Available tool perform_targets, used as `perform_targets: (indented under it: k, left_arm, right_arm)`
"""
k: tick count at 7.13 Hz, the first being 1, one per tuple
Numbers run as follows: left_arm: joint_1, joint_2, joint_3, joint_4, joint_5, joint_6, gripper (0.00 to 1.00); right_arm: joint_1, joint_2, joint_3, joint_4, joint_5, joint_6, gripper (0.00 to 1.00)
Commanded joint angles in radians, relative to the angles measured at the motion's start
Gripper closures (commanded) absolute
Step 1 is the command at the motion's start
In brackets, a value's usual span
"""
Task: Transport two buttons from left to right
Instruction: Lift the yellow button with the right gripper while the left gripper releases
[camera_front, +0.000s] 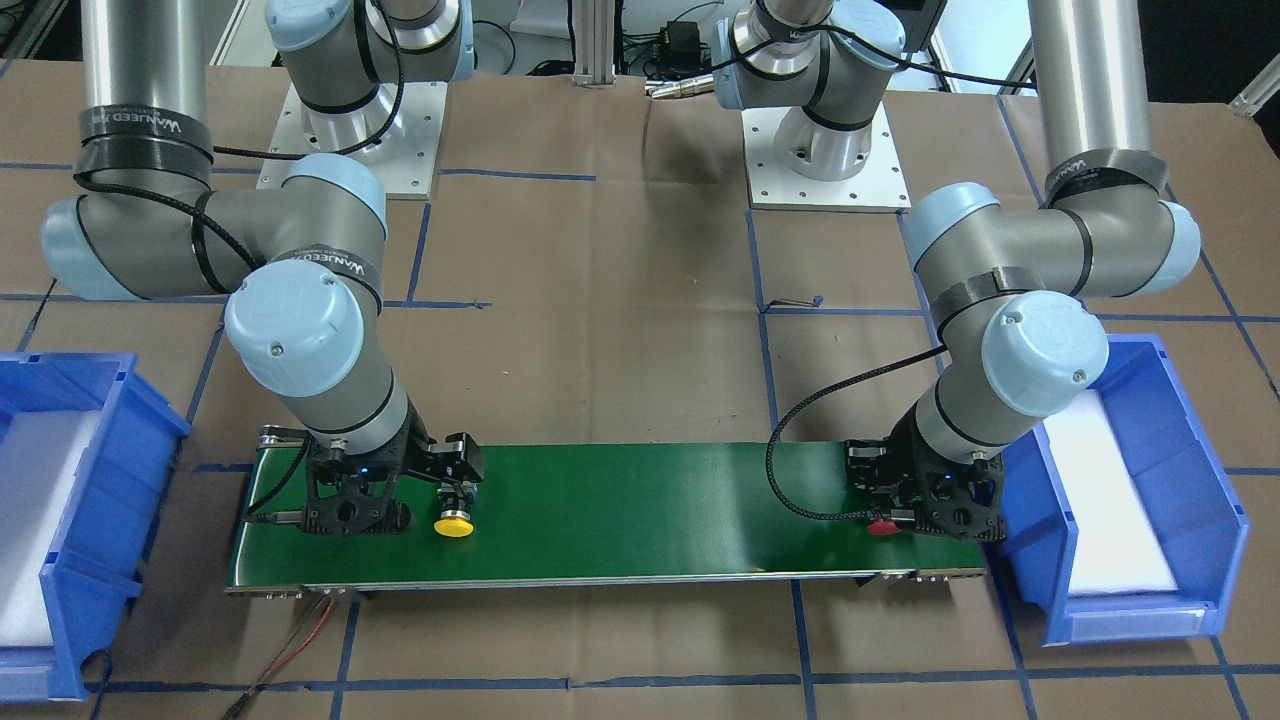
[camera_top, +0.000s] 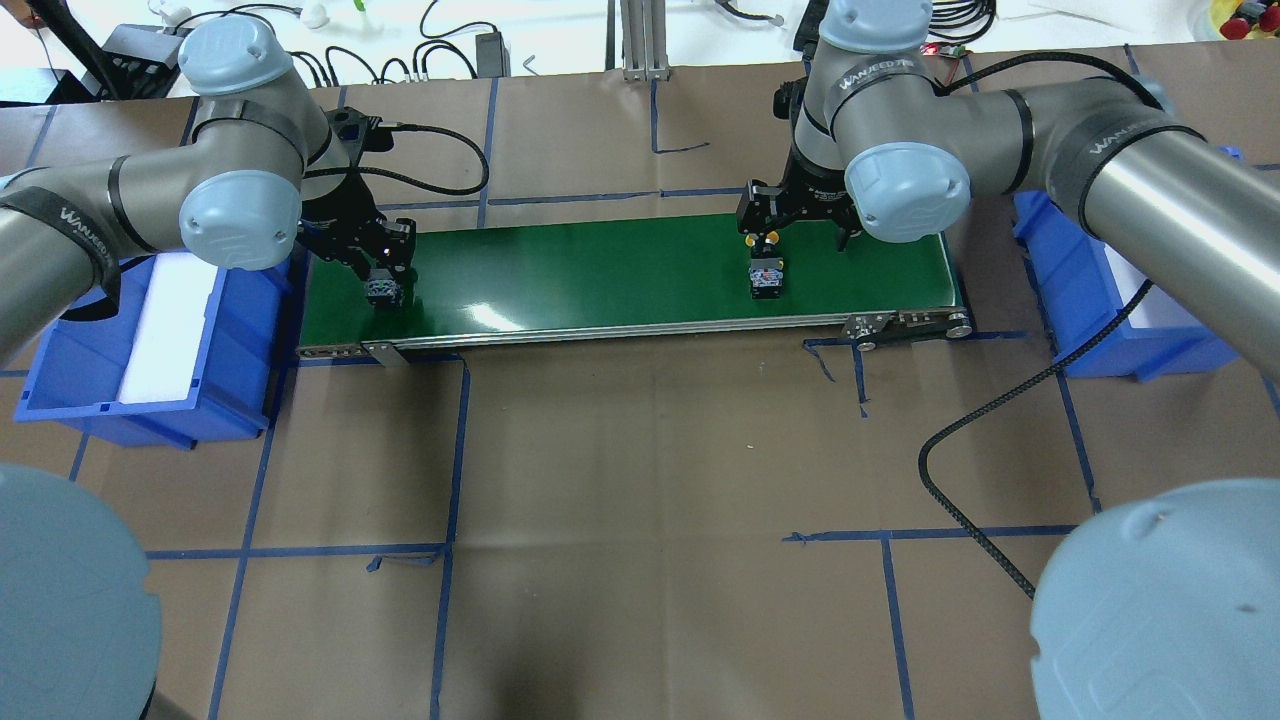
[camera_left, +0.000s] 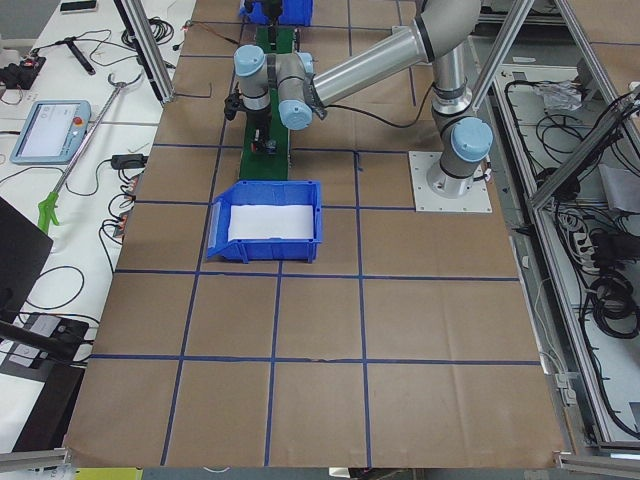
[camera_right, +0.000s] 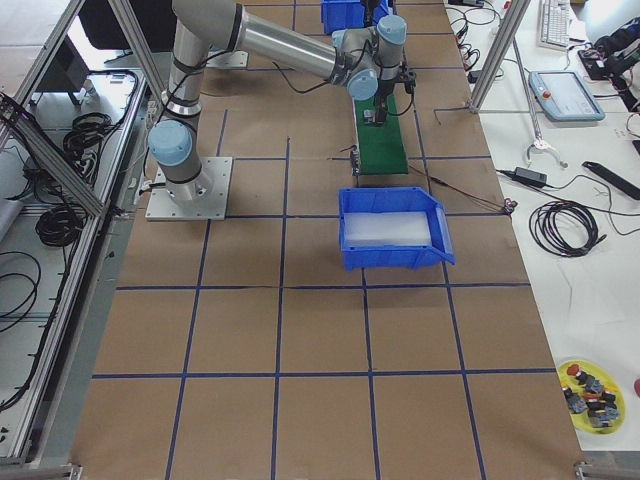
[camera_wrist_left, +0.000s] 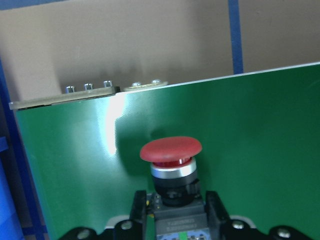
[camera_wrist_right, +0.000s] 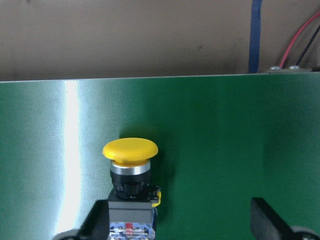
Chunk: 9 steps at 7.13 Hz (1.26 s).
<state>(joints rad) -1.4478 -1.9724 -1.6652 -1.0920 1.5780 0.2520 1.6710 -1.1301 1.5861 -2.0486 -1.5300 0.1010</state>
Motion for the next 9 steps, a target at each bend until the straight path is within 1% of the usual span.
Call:
perform_targets:
  k: [1,2,3,4,5,6,7,8,9]
  left_arm:
    - [0.003,0.007,0.01,-0.009,0.002,-0.002,0.0]
    - [0.006,0.023,0.034,-0.029,0.002,-0.002,0.0]
    - [0.004,0.068,0.041,-0.067,0.002,-0.002,0.0]
    - [0.004,0.14,0.042,-0.145,0.002,-0.002,0.0]
    - [0.004,0.214,0.045,-0.239,0.002,-0.002,0.0]
    - [-0.002,0.266,0.045,-0.312,0.0,-0.002,0.0]
    - [-0.008,0.312,0.045,-0.38,-0.004,-0.003,0.0]
    - [-0.009,0.36,0.045,-0.446,-0.003,-0.006,0.0]
    - [-0.009,0.395,0.045,-0.492,-0.006,-0.029,0.0]
  right_arm:
    - [0.001,0.021,-0.002,-0.01,0.001,0.0,0.0]
    - [0.001,0.032,0.0,-0.012,0.001,-0.001,0.0]
    - [0.001,0.042,0.002,-0.01,-0.007,-0.003,0.02]
    - [0.0,0.046,0.0,-0.001,-0.013,-0.01,0.27]
    - [-0.002,0.044,-0.005,0.005,-0.016,-0.018,0.62]
    - [-0.005,0.04,-0.002,0.017,-0.016,-0.024,0.92]
    - [-0.008,0.032,-0.008,0.015,-0.018,-0.058,0.95]
    - [-0.022,0.012,-0.015,0.025,-0.038,-0.075,0.95]
    - [-0.049,-0.06,-0.031,0.098,-0.083,-0.083,0.95]
